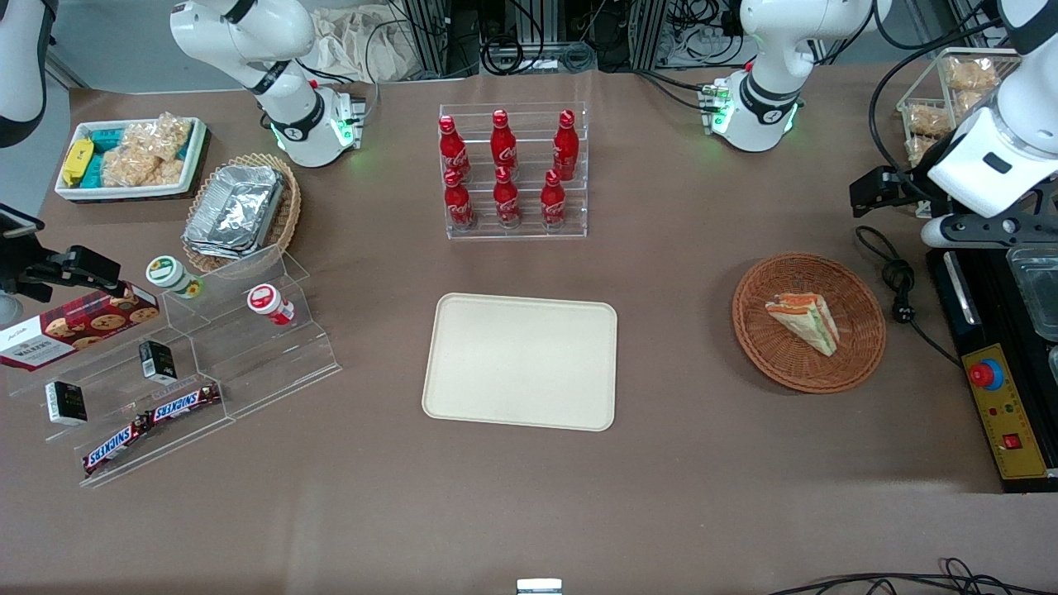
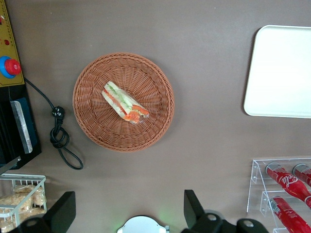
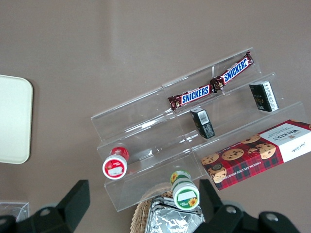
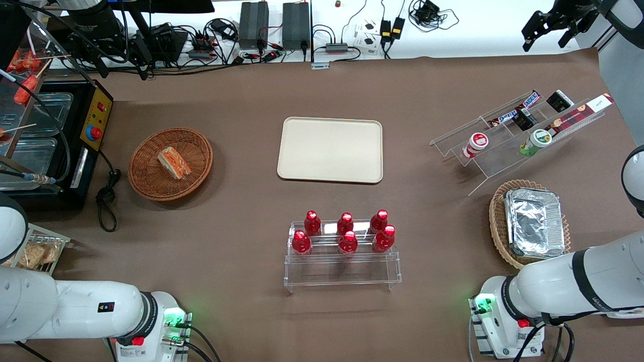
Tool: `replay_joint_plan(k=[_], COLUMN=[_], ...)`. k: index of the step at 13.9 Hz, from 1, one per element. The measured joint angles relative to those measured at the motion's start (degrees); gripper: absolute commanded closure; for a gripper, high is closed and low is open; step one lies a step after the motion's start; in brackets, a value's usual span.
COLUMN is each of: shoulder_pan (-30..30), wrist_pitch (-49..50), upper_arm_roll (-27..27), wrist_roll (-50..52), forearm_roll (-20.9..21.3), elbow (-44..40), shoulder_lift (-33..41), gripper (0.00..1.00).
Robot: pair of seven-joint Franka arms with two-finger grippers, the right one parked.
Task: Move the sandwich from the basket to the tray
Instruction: 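Move the left gripper over the sandwich in the wicker basket, then lower the left gripper and close it on the wrapped sandwich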
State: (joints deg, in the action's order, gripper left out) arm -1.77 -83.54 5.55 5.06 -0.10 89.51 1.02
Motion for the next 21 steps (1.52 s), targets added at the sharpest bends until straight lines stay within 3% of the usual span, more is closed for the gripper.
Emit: replay_joint_plan(k=[4,10,14,19,21], shoulder_pan=[0.1,1.2,4.9,5.1,5.2], wrist_pitch=[0.3,-1.9,-12.9,-39.6,-44.9], upper_arm_roll=[0.0,0.0,-0.1,0.1,0.1], wrist_roll=[3.0,22.3,24.4,35.6,37.3], forearm_roll=[0.1,0.0,-0.1,-0.1,-0.1], elbow=[0.0,3.8,14.6,33.0,36.7], shoulder_lift=[-0.2,-3.4,-2.7,-4.2,-6.8], gripper=[0.00,0.01,0.00,0.01,0.01])
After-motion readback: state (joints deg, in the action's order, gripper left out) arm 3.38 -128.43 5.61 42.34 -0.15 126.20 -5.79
